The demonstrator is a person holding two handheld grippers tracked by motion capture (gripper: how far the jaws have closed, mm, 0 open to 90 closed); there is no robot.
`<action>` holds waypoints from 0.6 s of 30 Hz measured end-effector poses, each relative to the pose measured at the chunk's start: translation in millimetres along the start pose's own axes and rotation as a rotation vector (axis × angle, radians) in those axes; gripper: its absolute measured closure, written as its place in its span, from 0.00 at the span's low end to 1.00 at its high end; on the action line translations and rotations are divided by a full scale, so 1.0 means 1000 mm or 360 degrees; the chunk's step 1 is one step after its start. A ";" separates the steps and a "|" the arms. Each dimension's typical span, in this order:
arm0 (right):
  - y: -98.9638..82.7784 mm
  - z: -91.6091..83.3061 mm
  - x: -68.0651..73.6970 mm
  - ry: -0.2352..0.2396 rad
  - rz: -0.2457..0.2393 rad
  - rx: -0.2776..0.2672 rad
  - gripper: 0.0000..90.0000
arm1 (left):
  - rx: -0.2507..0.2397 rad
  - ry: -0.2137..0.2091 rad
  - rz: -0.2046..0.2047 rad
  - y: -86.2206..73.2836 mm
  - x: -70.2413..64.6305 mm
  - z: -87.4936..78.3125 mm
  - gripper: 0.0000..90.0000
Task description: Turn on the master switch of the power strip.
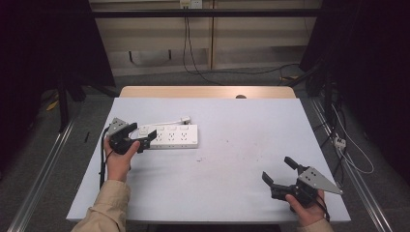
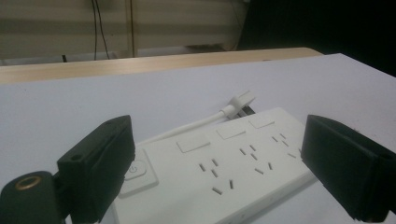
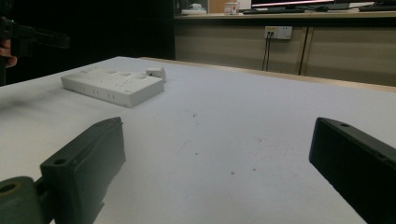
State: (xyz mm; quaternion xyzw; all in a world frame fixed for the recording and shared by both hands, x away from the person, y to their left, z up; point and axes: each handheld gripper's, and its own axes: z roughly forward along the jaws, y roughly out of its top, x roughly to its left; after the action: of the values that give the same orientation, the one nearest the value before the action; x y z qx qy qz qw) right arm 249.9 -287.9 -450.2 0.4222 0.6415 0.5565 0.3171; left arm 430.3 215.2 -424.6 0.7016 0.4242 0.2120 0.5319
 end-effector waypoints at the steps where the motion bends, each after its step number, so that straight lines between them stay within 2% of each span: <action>1: 0.000 0.000 0.000 0.0000 0.0007 -0.0003 0.03 | 0.0003 0.0001 0.0000 0.000 0.001 0.000 0.11; 18: 0.000 0.001 0.000 0.0011 0.0001 0.0003 0.03 | 0.0037 0.0031 0.0004 0.001 0.007 0.007 0.15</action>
State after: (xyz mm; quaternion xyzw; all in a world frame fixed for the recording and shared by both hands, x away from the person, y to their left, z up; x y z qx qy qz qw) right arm 250.3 -287.4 -450.3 0.4209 0.6429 0.5574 0.3144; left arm 439.9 216.7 -427.6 0.7062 0.4310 0.2144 0.5192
